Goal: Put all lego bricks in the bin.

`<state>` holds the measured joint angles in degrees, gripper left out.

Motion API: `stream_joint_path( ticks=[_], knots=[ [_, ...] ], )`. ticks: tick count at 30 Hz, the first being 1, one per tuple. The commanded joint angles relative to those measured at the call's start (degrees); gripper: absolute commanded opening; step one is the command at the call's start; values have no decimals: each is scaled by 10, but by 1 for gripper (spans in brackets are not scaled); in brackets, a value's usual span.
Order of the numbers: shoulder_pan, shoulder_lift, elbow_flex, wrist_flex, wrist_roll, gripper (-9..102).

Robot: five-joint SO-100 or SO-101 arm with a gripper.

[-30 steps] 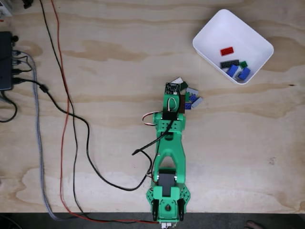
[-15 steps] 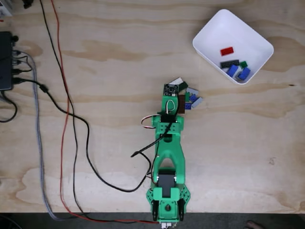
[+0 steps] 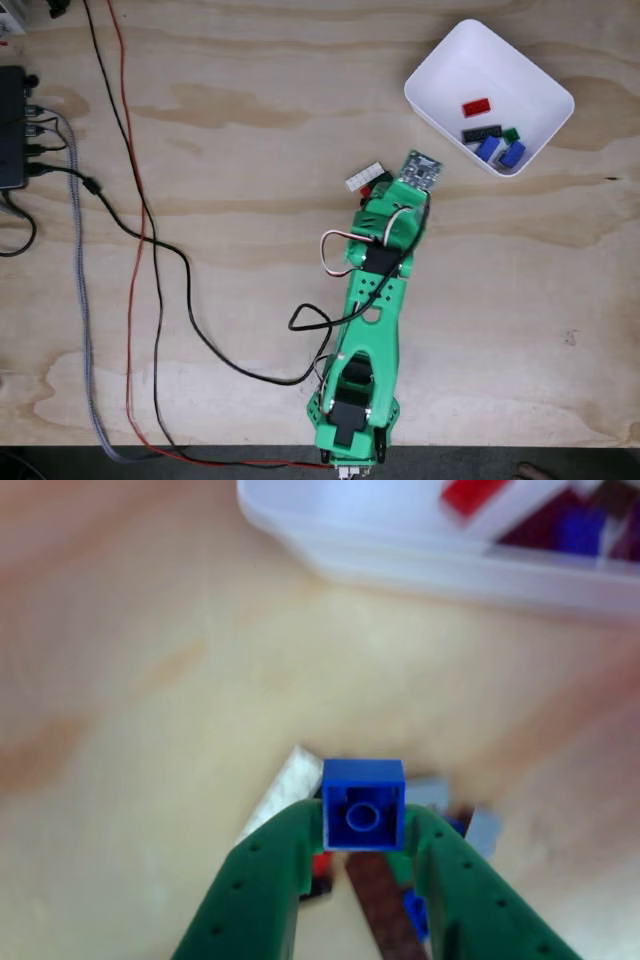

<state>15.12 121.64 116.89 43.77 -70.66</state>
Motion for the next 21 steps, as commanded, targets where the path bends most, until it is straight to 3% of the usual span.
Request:
stream_joint_path(
  ticks=[1,9,12,17,21],
  knots=[
    [91,-69,-164,-53,2,0],
    [159,-355,-388,-85,3,0],
    [176,-416,-435,-80,-13,15],
    [182,-428,-414,-105,-11,23],
    [168,-347,-374,-73,18,27]
  ],
)
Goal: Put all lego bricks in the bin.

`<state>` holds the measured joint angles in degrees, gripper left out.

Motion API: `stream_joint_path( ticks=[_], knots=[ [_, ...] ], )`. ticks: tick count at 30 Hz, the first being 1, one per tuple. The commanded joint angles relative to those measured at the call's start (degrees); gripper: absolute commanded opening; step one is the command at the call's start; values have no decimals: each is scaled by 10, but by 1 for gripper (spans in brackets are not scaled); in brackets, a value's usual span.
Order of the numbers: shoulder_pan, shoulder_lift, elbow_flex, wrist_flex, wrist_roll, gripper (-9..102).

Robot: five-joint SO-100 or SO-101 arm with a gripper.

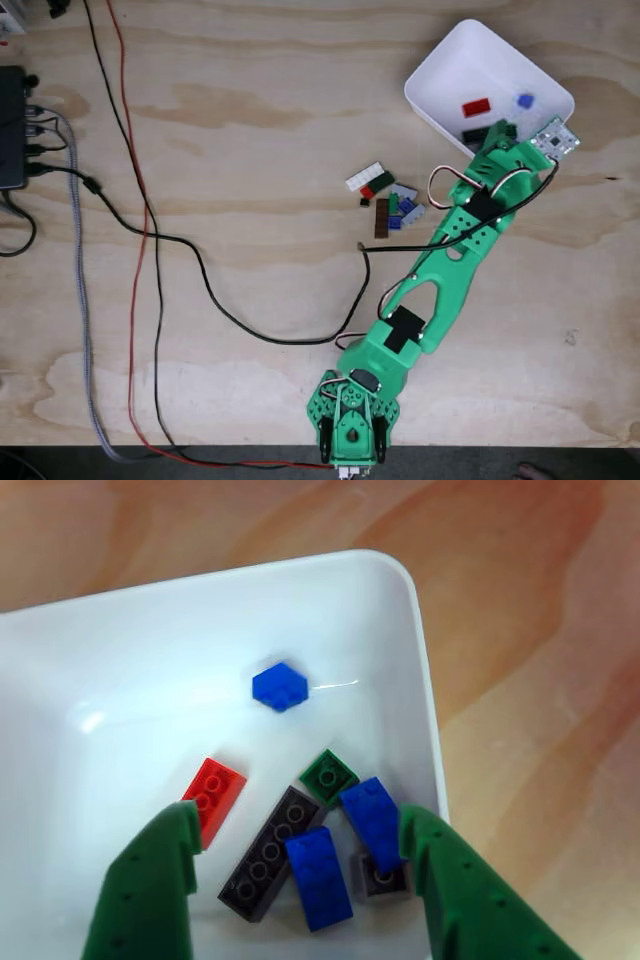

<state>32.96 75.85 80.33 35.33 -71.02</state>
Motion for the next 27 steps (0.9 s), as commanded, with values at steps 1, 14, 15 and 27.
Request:
stream_joint_path(
  ticks=[1,14,15,27],
  knots=[
    [-21,159,21,28,28,27],
    [-304,404,518,213,-114,24],
    [-294,388,525,197,-132,24],
    [-221,262,518,43,-191,25]
  ],
)
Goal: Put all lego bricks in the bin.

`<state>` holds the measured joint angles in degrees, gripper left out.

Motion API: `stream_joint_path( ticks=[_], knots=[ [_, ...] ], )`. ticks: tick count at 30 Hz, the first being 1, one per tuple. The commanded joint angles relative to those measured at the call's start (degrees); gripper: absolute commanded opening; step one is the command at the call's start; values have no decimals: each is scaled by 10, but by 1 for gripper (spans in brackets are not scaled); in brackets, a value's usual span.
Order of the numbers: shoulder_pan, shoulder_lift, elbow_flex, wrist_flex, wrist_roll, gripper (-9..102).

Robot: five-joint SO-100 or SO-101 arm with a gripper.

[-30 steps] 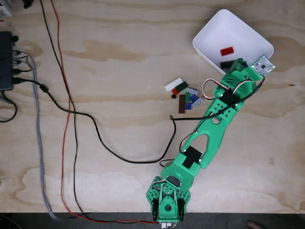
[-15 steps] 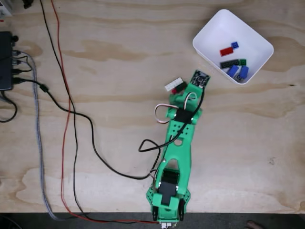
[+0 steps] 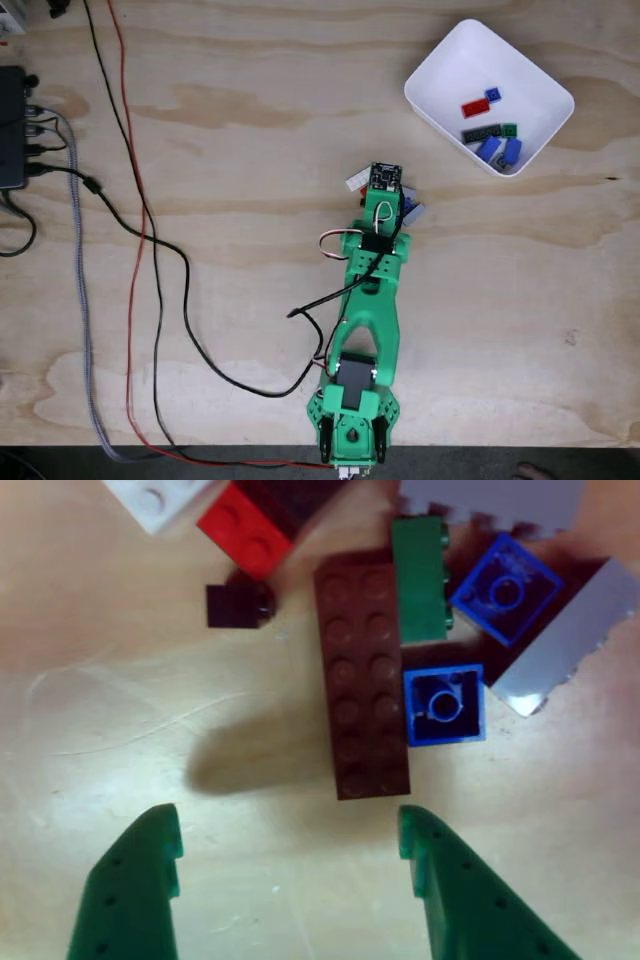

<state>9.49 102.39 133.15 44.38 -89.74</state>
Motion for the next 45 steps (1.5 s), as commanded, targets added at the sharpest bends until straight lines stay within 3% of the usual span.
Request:
stream_joint_path(
  ticks=[1,9,14,18,20,24,27,30,34,39,45],
  knots=[
    [17,-5,-1,-65,-4,24],
    [21,-46,22,-160,-11,21],
    [21,-62,22,-191,-7,1],
    [8,10,62,-197,25,0],
    [-14,114,69,-140,81,0],
    [-42,359,1,52,172,0],
    [-11,446,-49,42,185,0],
    [65,360,-87,-105,168,0],
    [154,119,-241,-145,168,0],
    [196,-142,-444,-112,193,0],
    [200,-276,-606,-62,232,0]
  ],
)
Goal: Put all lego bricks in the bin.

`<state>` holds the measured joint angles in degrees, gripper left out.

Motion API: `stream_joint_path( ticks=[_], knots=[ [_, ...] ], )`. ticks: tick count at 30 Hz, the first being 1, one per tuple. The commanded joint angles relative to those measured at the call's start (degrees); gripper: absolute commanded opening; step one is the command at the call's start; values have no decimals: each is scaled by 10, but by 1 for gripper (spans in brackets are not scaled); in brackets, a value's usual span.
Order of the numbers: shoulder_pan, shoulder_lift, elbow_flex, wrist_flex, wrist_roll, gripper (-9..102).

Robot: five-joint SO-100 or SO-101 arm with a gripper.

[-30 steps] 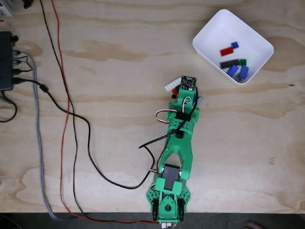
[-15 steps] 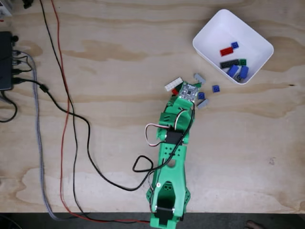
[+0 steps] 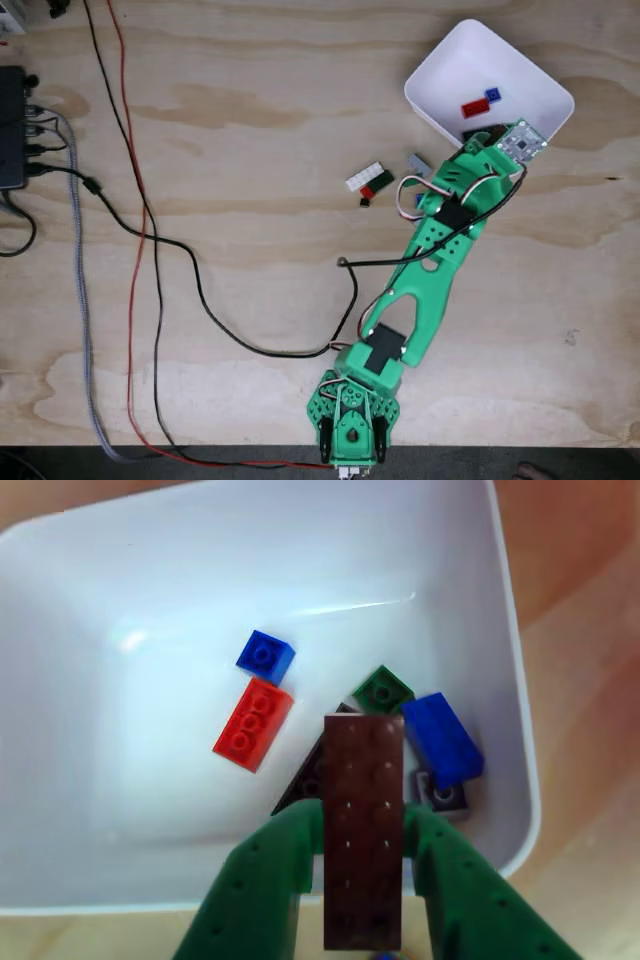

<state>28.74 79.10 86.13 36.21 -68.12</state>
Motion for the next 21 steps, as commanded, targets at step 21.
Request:
stream_joint_path(
  ticks=[21],
  knots=[
    [-92,531,480,62,-44,26]
  ],
)
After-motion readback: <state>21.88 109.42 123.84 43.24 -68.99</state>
